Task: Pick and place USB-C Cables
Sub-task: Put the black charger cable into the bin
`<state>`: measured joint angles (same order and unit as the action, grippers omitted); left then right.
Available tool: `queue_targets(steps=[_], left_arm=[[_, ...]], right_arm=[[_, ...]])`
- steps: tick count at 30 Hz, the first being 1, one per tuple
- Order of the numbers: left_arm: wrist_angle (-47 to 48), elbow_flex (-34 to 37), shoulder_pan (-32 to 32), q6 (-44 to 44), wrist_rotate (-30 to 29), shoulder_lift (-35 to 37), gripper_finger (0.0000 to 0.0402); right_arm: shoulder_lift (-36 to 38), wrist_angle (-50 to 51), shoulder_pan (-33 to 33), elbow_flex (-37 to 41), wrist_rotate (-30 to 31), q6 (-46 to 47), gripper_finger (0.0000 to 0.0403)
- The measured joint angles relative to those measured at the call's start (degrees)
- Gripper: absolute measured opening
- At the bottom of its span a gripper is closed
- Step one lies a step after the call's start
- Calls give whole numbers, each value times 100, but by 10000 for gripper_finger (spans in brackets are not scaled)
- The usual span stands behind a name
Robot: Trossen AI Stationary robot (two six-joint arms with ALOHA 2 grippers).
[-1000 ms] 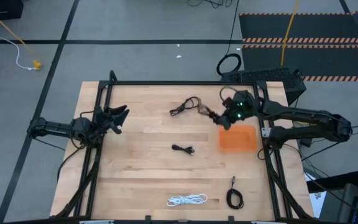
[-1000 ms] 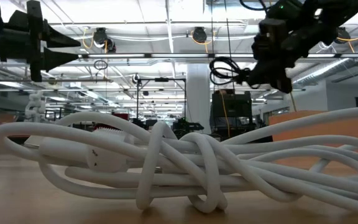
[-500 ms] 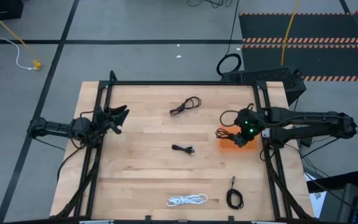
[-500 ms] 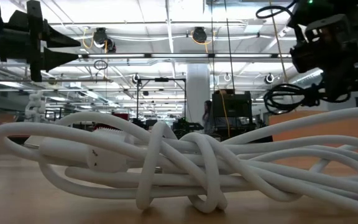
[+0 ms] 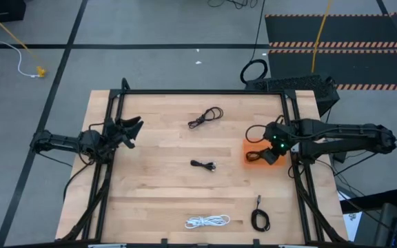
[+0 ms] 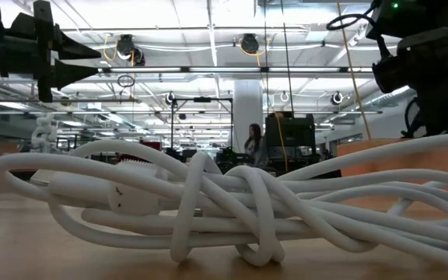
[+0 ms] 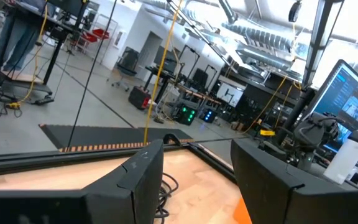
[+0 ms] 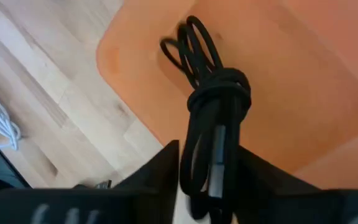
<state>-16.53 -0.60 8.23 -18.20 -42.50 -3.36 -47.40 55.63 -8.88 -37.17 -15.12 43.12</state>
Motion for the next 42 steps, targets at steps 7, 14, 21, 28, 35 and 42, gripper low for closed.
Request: queue_targets(steps=[7,14,21,28,35,42], left_arm=[[1,0,0,0,0,0,191],[0,0,0,0,0,0,191],[0,1,0,-2,0,0,191],[0,0,0,0,2,0,191],[-59,0,-7,48,-2,0,191],[-180,0,-7,-824,74,-2,191]], right_arm=[[0,-98,0,0,9,-349,184],[0,-83,-2,-2,73,-374,200],[33,14,4,-7,413,215,197],[178,-1950,13,-7,-33,-101,196],[238,-3494,13,-7,-321,-353,196],[238,-4482,13,-7,-321,-699,196]])
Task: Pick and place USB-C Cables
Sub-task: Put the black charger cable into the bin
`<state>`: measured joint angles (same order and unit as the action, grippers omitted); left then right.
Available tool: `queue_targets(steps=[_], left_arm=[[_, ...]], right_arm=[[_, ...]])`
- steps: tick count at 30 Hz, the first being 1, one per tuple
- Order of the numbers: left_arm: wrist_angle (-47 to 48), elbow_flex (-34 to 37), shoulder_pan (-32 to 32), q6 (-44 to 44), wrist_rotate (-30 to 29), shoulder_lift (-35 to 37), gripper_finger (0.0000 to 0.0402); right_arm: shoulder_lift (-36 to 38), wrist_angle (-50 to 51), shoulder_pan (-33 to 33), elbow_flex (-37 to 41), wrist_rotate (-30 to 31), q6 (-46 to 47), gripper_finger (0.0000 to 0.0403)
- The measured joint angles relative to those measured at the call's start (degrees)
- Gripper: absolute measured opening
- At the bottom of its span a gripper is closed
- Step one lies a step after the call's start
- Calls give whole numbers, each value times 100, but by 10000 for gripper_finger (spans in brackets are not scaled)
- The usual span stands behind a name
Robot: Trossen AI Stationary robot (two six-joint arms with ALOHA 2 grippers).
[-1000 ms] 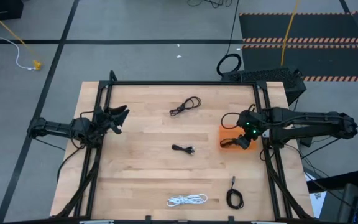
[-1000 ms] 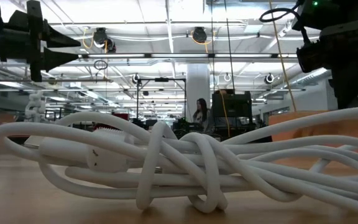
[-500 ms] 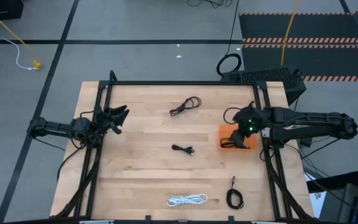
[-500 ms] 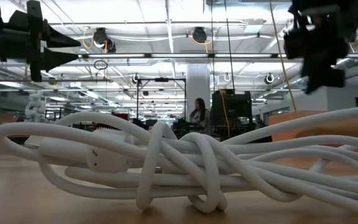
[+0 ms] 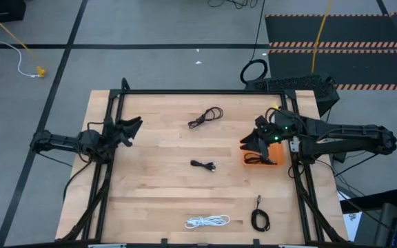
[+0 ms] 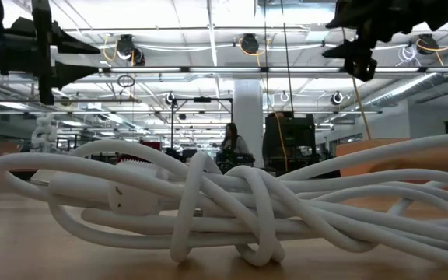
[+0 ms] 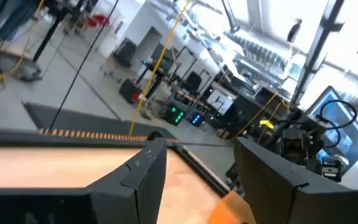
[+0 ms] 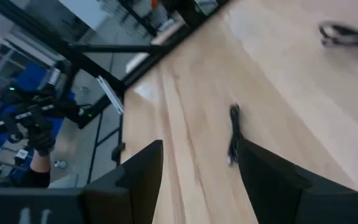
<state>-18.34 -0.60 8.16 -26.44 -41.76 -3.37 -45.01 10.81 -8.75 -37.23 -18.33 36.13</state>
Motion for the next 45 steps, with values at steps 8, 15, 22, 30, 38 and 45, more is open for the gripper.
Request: queue_targets(steps=[8,15,22,30,38,45], left_arm=[[-583,0,0,-90,-404,2,191],[-581,0,-1,-363,953,2,191],[-1649,-129,-2,39,1990,-292,191],[-729,-1431,-4,657,2032,-1745,191],[-263,-2098,-159,717,2036,-3395,191],[208,-2778,-682,984,2257,-4533,191]], right_arm=[[0,-825,-2,0,320,-731,196],[-2,-1219,-17,0,1086,-908,196],[-2,-1733,-20,0,1078,-1199,196],[2,-2031,-24,0,1491,-1326,196],[-70,-1948,-26,2,1609,-1412,196],[-185,-2092,-26,2,1524,-1470,196]])
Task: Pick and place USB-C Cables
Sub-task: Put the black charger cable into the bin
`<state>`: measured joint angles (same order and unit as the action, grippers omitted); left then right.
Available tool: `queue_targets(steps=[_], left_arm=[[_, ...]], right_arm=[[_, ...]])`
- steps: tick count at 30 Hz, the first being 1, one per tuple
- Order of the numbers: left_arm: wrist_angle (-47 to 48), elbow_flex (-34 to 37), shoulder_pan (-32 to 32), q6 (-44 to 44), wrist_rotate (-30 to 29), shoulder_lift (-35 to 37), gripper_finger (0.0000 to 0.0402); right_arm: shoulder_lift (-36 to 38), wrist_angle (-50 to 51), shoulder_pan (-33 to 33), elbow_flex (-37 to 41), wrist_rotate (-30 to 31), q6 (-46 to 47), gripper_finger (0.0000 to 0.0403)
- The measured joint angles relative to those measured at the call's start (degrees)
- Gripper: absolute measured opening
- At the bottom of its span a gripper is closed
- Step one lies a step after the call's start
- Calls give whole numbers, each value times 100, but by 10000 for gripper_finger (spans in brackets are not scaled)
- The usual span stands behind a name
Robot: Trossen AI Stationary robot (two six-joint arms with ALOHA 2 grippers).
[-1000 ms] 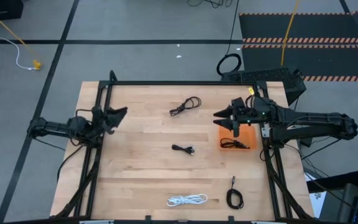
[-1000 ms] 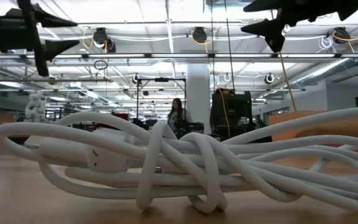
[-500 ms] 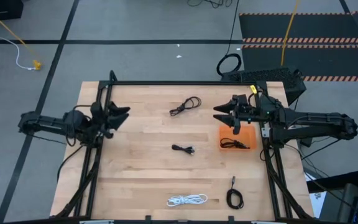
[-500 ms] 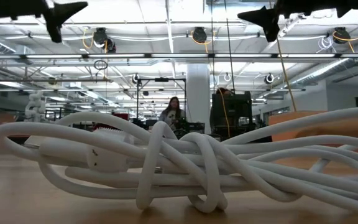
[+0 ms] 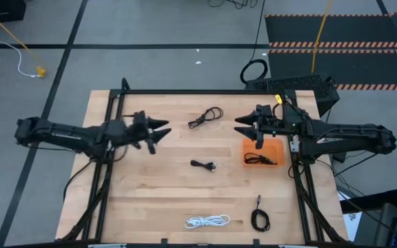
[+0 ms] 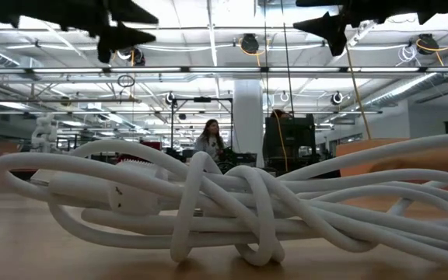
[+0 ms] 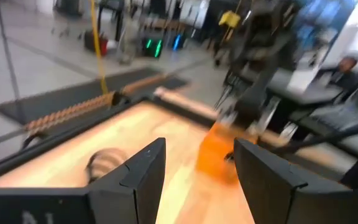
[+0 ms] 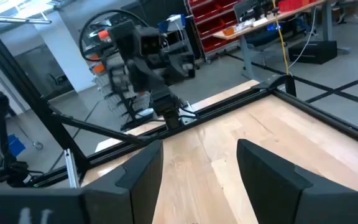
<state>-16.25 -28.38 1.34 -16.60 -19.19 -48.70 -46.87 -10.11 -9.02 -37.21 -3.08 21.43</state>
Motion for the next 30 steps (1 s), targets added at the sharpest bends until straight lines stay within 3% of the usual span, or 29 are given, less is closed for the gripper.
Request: queue_targets(steps=[8,16,30], left_arm=[[628,-618,-748,95,935,-1323,191],[593,-693,-1096,1158,1039,-2147,191],[-293,-693,-1700,926,1643,-3761,191]], right_arm=[[-113,-201,0,0,-10,-179,196],[-230,-168,0,0,-14,-321,196],[-703,-169,0,0,-7,-610,196]])
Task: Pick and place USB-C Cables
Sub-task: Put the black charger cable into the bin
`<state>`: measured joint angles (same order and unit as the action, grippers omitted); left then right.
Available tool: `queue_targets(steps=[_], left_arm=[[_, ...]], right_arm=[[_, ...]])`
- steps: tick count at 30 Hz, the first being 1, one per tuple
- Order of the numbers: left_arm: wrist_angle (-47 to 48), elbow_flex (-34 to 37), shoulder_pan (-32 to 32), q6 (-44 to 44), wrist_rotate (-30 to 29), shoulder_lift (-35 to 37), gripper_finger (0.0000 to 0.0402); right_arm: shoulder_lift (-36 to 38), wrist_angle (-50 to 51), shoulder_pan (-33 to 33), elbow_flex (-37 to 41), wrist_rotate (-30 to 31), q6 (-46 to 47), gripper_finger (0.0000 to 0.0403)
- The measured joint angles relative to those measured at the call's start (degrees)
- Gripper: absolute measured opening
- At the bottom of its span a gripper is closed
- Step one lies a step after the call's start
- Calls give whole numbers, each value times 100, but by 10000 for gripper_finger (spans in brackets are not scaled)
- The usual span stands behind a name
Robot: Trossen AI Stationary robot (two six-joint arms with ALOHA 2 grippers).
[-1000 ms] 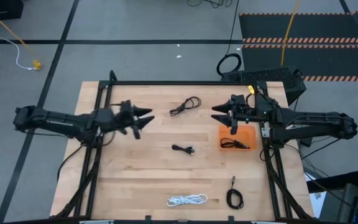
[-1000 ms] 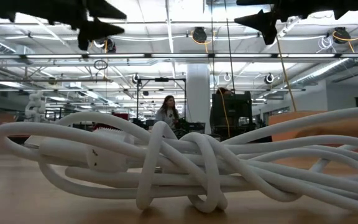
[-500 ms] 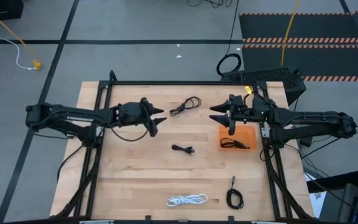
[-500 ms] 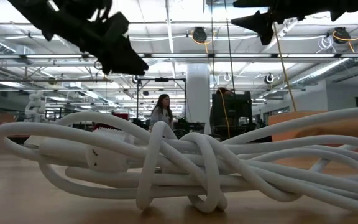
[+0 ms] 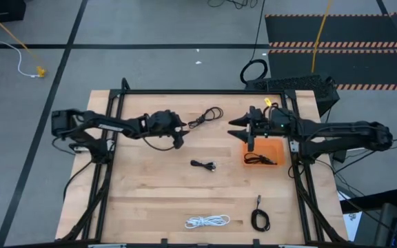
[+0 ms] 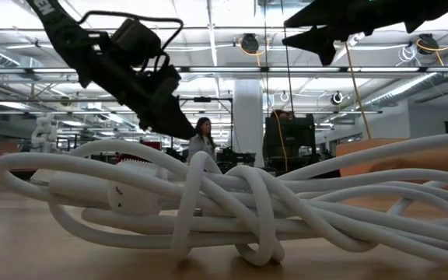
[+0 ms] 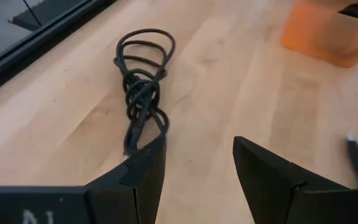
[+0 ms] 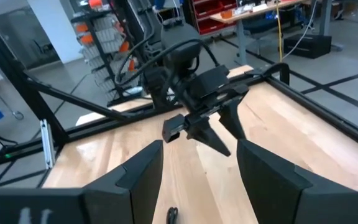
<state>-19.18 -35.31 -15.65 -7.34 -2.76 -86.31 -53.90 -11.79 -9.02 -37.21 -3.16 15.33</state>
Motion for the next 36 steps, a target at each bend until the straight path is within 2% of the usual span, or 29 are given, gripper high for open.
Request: queue_targets(steps=[5,10,17,20,30,33,36], left_arm=[[-201,-47,-174,63,44,-406,191],[-149,-415,-270,168,178,-847,191],[878,-1092,-496,246,189,-1318,191],[1071,-1217,-582,187,196,-1444,191],[1173,-1388,-791,5,820,-1487,188],[1275,-1388,-859,-156,988,-1487,158],[1352,-1388,-938,-289,1137,-1487,94]], right_arm=[[-211,-8,0,0,4,-112,196],[-401,-42,0,0,9,-129,196],[-540,-39,0,0,9,-120,196],[-541,-37,0,0,10,-147,196],[-541,-18,0,0,15,-275,196],[-541,-20,0,0,15,-277,196],[-540,-18,0,0,15,-277,196]])
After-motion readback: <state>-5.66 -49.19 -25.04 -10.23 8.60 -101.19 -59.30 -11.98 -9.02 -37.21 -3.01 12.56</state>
